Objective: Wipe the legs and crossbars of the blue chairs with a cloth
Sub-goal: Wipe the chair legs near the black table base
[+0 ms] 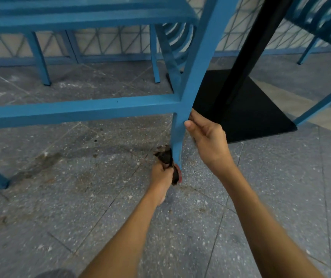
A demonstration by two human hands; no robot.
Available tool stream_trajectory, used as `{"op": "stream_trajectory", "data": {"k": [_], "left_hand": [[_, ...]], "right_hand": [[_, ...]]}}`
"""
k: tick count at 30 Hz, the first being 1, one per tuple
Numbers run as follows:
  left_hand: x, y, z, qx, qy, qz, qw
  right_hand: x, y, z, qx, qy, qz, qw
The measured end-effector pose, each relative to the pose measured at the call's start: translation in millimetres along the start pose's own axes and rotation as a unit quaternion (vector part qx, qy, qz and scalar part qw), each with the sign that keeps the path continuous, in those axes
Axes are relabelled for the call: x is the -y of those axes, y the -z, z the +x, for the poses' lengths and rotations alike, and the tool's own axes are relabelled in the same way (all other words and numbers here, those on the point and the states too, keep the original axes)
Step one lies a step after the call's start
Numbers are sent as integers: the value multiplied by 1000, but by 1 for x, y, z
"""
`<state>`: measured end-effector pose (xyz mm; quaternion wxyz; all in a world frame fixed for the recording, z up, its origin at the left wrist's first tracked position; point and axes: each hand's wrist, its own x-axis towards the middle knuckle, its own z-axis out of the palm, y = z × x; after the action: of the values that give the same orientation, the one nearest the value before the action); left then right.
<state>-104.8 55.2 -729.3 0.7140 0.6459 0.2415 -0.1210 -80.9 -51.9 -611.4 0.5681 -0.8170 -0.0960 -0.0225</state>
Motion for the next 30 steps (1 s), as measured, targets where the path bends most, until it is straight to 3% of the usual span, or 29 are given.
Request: {"op": "stream_trajectory", "data": {"k": [4, 8, 12, 15, 17, 20, 25, 27, 30], "left_hand": [[-7, 22, -31, 56, 1, -23, 998], [-25, 34, -70, 226, -2, 80, 971], [-37, 40, -71, 296, 77, 35, 952], [-51, 57, -53, 267, 41, 71, 960], [-65, 68, -40, 192, -12, 102, 976], [-86, 78, -24, 105, -55, 89, 989], [-102, 74, -15, 74, -89, 93, 989], [-103, 72, -15, 71, -94, 88, 989], [-104, 71, -14, 73, -101, 78, 989]], "right_hand": [[-22, -1, -30, 61, -85, -58, 993], [-29, -20, -71, 131, -189, 81, 970], [-48, -16, -93, 43, -262, 228, 937], [-56, -1, -92, -107, -309, 315, 891], [-47, 5, -83, -148, -275, 337, 888], [-16, -10, -66, -158, -147, 294, 931], [-3, -69, -50, -134, -6, 140, 981], [-22, -86, -50, -141, 2, 101, 985], [-74, -98, -51, -140, -90, 50, 985]]}}
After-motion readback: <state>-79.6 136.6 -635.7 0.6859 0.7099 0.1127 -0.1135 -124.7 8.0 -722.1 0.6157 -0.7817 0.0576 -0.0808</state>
